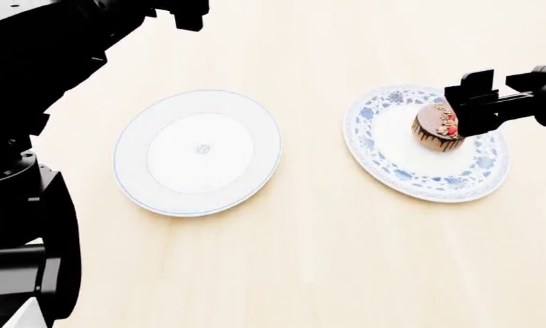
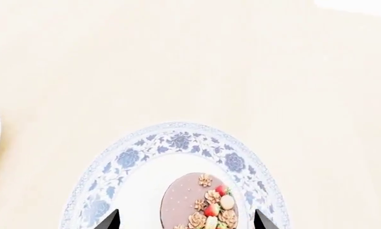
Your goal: Move the dessert items from the plate to the tray.
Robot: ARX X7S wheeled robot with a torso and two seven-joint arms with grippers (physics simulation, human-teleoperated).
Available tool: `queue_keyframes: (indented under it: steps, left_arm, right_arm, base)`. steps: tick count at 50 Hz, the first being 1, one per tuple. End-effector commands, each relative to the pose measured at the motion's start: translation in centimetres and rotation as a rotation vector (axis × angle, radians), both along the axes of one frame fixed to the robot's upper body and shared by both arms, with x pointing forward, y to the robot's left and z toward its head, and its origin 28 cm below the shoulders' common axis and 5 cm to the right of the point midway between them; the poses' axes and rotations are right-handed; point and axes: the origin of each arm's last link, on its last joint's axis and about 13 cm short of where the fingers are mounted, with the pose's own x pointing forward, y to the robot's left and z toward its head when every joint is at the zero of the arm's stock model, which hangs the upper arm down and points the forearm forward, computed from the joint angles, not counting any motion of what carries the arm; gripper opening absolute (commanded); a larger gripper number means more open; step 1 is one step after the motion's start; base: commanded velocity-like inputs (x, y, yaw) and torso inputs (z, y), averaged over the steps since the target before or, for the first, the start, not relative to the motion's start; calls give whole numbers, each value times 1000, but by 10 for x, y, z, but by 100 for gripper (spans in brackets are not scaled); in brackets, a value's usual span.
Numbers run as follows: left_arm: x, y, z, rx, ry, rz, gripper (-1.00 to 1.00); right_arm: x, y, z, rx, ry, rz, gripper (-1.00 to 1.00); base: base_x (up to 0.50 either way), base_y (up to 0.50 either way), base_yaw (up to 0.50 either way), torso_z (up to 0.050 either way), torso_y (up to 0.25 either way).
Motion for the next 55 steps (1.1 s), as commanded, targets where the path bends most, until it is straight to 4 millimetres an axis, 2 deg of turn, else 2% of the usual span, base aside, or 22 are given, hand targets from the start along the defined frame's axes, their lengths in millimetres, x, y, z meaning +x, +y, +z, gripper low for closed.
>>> queue_keyframes:
  steps: [1,10,20,40,55]
  left_arm:
    - [-1,-1,0,-9,5,-13,-100]
    - [0,-1,0,-6,5,-10,-100]
    - [0,-2,-2,-1,9,-12,-100]
    - [2,-3,-5,5,16,-11,-100]
    - [3,-3,-7,1,22,-13,-100]
  right_arm:
    - [20,-11,-3,24,12,-13,100]
    - [30,-14,-19,55,42,-8,100]
    - [43,-14,-27,62,53,7,100]
    - [39,-16,-47,96,66,-9,100]
    - [45,-13,-53,101,78,1,100]
  base:
    - [0,0,0,0,0]
    - [0,0,0,0,0]
    - [0,0,0,0,0]
    - [0,0,0,0,0]
    - [0,0,0,0,0]
